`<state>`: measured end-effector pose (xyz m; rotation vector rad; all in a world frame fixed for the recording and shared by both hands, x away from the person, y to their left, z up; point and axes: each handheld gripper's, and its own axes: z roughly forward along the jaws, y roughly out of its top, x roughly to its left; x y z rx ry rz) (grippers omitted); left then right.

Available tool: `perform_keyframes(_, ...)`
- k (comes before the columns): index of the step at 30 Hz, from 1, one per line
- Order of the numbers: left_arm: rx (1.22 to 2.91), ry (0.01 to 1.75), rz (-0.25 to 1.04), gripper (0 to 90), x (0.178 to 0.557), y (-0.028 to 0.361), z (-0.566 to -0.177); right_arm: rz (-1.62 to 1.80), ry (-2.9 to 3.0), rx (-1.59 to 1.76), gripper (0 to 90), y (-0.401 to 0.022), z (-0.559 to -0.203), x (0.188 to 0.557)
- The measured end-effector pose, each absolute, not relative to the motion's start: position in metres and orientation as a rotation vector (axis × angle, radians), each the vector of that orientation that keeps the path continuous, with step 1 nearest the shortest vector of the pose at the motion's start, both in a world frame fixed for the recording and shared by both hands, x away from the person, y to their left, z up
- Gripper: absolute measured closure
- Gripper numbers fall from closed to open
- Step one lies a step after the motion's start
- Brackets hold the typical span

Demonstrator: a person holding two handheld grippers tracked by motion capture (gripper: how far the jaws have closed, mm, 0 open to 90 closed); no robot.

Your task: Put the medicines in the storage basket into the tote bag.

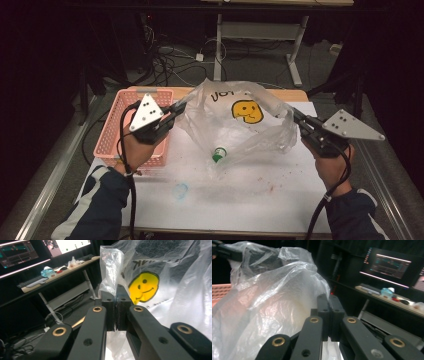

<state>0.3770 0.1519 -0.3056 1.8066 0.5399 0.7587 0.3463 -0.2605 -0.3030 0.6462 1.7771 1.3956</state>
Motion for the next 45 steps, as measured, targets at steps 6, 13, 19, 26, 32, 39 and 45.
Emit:
perform_keyframes(6,1.842,0.556,0.789,85.7,0.41,0.13,-0.308,1.355,1.795,0.775,90.0,-0.271,-0.304,0.39)
perform_keyframes(13,1.818,0.662,0.795,85.8,0.442,0.128,-0.311,1.256,1.774,0.931,90.0,-0.292,-0.31,0.435)
perform_keyframes(19,1.803,0.752,0.811,85.8,0.466,0.131,-0.317,1.182,1.782,1.049,90.0,-0.306,-0.322,0.462)
perform_keyframes(26,1.804,0.815,0.823,85.7,0.486,0.129,-0.318,1.092,1.774,1.098,90.0,-0.319,-0.327,0.48)
perform_keyframes(32,1.791,0.793,0.862,85.7,0.488,0.123,-0.302,1.065,1.762,1.089,90.0,-0.32,-0.318,0.484)
perform_keyframes(39,1.788,0.794,0.863,84.5,0.491,0.114,-0.291,1.076,1.736,1.091,90.0,-0.321,-0.302,0.49)
perform_keyframes(45,1.814,0.813,0.786,61.5,0.497,0.102,-0.31,1.054,1.769,1.148,90.0,-0.319,-0.314,0.502)
